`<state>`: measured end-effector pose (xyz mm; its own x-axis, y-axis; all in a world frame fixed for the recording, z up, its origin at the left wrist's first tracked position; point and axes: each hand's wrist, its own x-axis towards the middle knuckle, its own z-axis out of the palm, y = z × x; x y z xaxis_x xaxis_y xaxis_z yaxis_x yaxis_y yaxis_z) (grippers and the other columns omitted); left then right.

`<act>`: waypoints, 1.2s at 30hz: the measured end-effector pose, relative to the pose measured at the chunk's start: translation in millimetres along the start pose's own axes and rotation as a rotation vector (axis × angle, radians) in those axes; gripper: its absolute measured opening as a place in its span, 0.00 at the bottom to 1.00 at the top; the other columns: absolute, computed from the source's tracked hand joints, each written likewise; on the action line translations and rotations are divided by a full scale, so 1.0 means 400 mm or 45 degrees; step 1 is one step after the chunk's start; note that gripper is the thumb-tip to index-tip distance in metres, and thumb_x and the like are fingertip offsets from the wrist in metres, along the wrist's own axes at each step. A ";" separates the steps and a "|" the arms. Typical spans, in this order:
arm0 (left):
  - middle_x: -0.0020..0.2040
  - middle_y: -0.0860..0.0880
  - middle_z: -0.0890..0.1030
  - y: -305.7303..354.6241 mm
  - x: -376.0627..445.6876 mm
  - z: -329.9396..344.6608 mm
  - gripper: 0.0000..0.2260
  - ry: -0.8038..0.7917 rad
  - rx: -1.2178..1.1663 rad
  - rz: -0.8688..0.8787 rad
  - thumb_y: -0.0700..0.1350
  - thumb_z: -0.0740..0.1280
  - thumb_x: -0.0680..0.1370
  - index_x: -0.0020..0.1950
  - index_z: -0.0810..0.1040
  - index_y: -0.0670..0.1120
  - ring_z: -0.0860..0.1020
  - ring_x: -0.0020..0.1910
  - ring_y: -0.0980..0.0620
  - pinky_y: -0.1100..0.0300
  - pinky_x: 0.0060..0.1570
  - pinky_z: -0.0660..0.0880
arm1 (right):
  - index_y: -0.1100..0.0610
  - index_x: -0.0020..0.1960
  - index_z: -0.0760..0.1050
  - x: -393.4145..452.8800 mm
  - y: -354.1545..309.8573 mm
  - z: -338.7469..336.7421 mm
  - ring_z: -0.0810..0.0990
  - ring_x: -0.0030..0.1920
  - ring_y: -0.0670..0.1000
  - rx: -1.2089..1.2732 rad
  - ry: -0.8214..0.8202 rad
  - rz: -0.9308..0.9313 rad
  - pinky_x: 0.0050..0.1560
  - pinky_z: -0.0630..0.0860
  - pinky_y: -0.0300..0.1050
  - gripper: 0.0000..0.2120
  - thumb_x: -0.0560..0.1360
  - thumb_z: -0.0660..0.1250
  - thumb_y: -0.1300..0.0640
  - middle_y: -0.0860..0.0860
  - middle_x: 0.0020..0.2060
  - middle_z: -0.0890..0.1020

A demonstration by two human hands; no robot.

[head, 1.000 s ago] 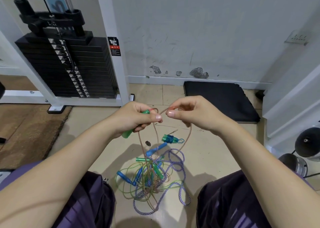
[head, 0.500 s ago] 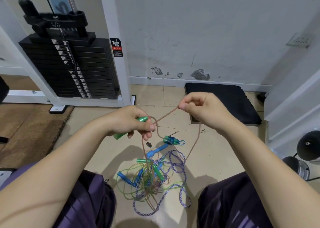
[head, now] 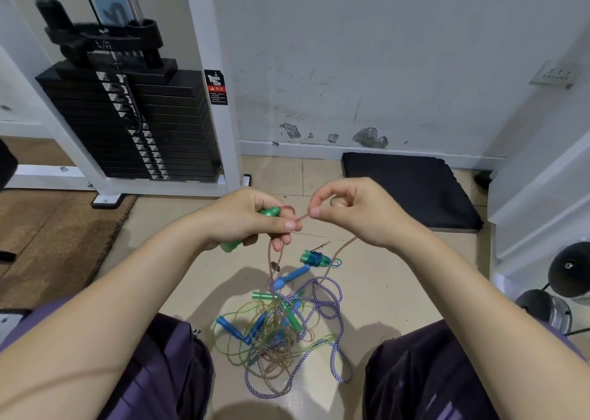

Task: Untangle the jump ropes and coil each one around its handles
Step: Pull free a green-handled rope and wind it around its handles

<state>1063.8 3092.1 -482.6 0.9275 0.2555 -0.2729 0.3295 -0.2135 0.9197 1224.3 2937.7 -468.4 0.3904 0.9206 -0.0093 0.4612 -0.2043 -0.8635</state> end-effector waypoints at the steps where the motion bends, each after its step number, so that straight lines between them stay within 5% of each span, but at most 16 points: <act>1: 0.40 0.46 0.85 -0.005 -0.001 -0.006 0.06 -0.013 0.055 -0.032 0.44 0.71 0.77 0.49 0.83 0.42 0.82 0.38 0.54 0.63 0.27 0.65 | 0.56 0.42 0.80 0.002 0.004 -0.005 0.59 0.24 0.43 -0.009 0.079 0.000 0.28 0.60 0.36 0.03 0.74 0.72 0.58 0.44 0.22 0.63; 4: 0.43 0.43 0.86 -0.020 -0.001 -0.013 0.09 -0.020 0.146 -0.122 0.46 0.67 0.80 0.48 0.81 0.40 0.84 0.42 0.50 0.62 0.28 0.68 | 0.56 0.43 0.77 0.005 0.019 -0.021 0.66 0.28 0.46 0.050 0.234 0.008 0.32 0.66 0.39 0.04 0.76 0.69 0.61 0.46 0.27 0.70; 8: 0.31 0.45 0.80 -0.020 0.006 -0.006 0.09 0.089 -0.022 -0.047 0.45 0.67 0.80 0.45 0.81 0.41 0.79 0.30 0.50 0.62 0.26 0.64 | 0.58 0.48 0.73 -0.007 0.015 -0.029 0.77 0.32 0.50 0.207 0.100 0.022 0.33 0.71 0.34 0.06 0.75 0.67 0.67 0.55 0.38 0.79; 11: 0.27 0.47 0.74 -0.009 0.010 0.014 0.08 0.113 -0.199 0.069 0.48 0.69 0.76 0.43 0.83 0.44 0.71 0.24 0.52 0.62 0.25 0.63 | 0.54 0.51 0.74 -0.008 0.014 -0.013 0.74 0.34 0.51 0.277 -0.080 -0.017 0.36 0.71 0.39 0.12 0.72 0.73 0.65 0.51 0.37 0.79; 14: 0.28 0.47 0.75 -0.003 0.011 0.030 0.08 0.098 -0.251 0.107 0.50 0.70 0.74 0.42 0.83 0.46 0.71 0.26 0.52 0.62 0.25 0.63 | 0.54 0.47 0.77 -0.005 0.012 0.013 0.64 0.30 0.47 0.149 -0.153 -0.065 0.33 0.64 0.37 0.09 0.71 0.75 0.60 0.47 0.26 0.68; 18: 0.40 0.44 0.84 0.001 0.009 0.021 0.06 0.069 -0.203 0.063 0.44 0.69 0.78 0.48 0.82 0.42 0.82 0.39 0.51 0.64 0.28 0.67 | 0.55 0.42 0.78 0.000 0.003 0.017 0.59 0.24 0.43 0.045 0.101 -0.083 0.27 0.59 0.36 0.05 0.73 0.73 0.59 0.44 0.21 0.62; 23: 0.44 0.44 0.86 -0.012 0.010 0.018 0.07 0.020 -0.146 -0.038 0.42 0.65 0.81 0.48 0.81 0.42 0.84 0.45 0.49 0.63 0.29 0.72 | 0.54 0.45 0.75 0.001 0.003 -0.013 0.69 0.27 0.50 0.266 0.386 -0.143 0.30 0.68 0.42 0.05 0.77 0.69 0.61 0.55 0.30 0.72; 30: 0.34 0.48 0.78 -0.015 0.023 0.029 0.07 0.134 -0.256 0.072 0.44 0.68 0.78 0.43 0.80 0.43 0.73 0.32 0.53 0.63 0.27 0.64 | 0.56 0.50 0.78 -0.003 0.013 0.003 0.74 0.31 0.48 0.239 -0.011 -0.027 0.34 0.73 0.40 0.10 0.71 0.75 0.62 0.54 0.35 0.77; 36: 0.41 0.45 0.83 -0.007 0.022 0.041 0.06 0.122 -0.293 0.113 0.42 0.67 0.79 0.46 0.81 0.42 0.79 0.41 0.52 0.62 0.29 0.68 | 0.50 0.42 0.74 0.005 0.022 0.030 0.69 0.34 0.47 0.011 0.005 -0.134 0.38 0.68 0.42 0.10 0.73 0.73 0.61 0.52 0.33 0.73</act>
<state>1073.9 3079.4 -492.2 0.9265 0.3355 -0.1704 0.1885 -0.0219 0.9818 1219.5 2941.8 -482.1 0.3435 0.9354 0.0836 0.4930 -0.1038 -0.8638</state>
